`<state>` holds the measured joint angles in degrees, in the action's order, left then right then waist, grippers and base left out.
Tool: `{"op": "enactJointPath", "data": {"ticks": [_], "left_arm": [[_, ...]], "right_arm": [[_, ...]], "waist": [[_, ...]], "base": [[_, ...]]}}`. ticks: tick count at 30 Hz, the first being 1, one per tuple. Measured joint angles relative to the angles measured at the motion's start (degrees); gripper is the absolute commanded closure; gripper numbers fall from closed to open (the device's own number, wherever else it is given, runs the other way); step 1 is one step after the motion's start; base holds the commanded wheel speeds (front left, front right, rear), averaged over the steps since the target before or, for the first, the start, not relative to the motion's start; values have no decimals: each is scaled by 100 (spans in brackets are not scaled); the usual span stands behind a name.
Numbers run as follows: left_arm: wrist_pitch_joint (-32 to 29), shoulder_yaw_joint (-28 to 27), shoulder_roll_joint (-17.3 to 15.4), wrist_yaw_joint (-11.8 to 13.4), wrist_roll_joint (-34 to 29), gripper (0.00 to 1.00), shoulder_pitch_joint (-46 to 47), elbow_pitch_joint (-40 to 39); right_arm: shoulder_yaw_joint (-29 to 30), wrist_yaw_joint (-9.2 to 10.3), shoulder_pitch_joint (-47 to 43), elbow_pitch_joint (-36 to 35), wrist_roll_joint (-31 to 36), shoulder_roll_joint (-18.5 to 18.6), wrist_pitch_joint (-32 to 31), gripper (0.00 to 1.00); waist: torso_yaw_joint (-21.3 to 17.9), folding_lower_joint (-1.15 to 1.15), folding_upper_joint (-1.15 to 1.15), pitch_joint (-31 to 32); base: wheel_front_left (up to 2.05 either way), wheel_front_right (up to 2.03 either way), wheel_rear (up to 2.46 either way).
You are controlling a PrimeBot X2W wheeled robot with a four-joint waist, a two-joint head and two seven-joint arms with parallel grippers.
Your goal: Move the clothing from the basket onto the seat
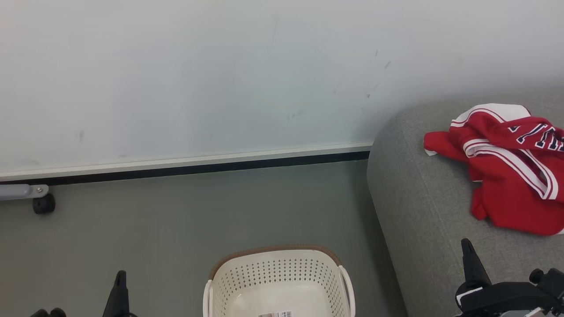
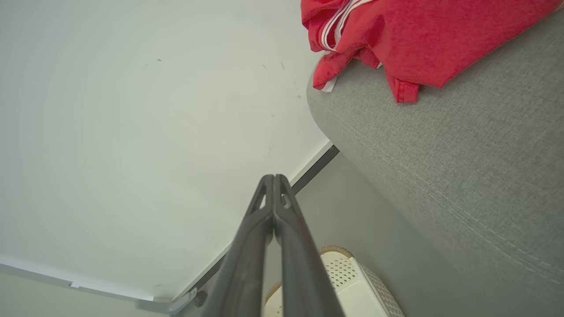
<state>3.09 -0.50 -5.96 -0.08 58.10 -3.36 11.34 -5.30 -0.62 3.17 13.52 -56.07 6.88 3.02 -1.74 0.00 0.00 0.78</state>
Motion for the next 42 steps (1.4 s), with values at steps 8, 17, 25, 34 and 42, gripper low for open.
{"op": "enactJointPath", "data": {"ticks": [8, 17, 25, 34, 42], "left_arm": [[-167, -79, 69, -102, 597, 100, 120, 96], [-356, -160, 120, -248, 1194, 100, 265, 200], [-509, -249, 178, -353, 1759, 100, 410, 292], [-689, -331, 250, -494, 2402, 100, 563, 394], [-848, -422, 297, -606, 2914, 100, 691, 481]], "right_arm": [[219, -111, 45, 60, -613, -71, -154, 100], [467, -227, 85, 143, -1285, -149, -348, 100], [681, -331, 97, 185, -1866, -231, -505, 100], [924, -445, 113, 253, -2527, -310, -664, 100], [1143, -546, 166, 325, -3140, -382, -846, 100]], "waist": [[30, 0, 0, -15], [63, 0, 0, -32], [92, 0, 0, -47], [125, 0, 0, -64], [155, 0, 0, -79]], "base": [[0, 0, 0], [0, 0, 0], [0, 0, 0], [0, 0, 0], [0, 0, 0]]}}
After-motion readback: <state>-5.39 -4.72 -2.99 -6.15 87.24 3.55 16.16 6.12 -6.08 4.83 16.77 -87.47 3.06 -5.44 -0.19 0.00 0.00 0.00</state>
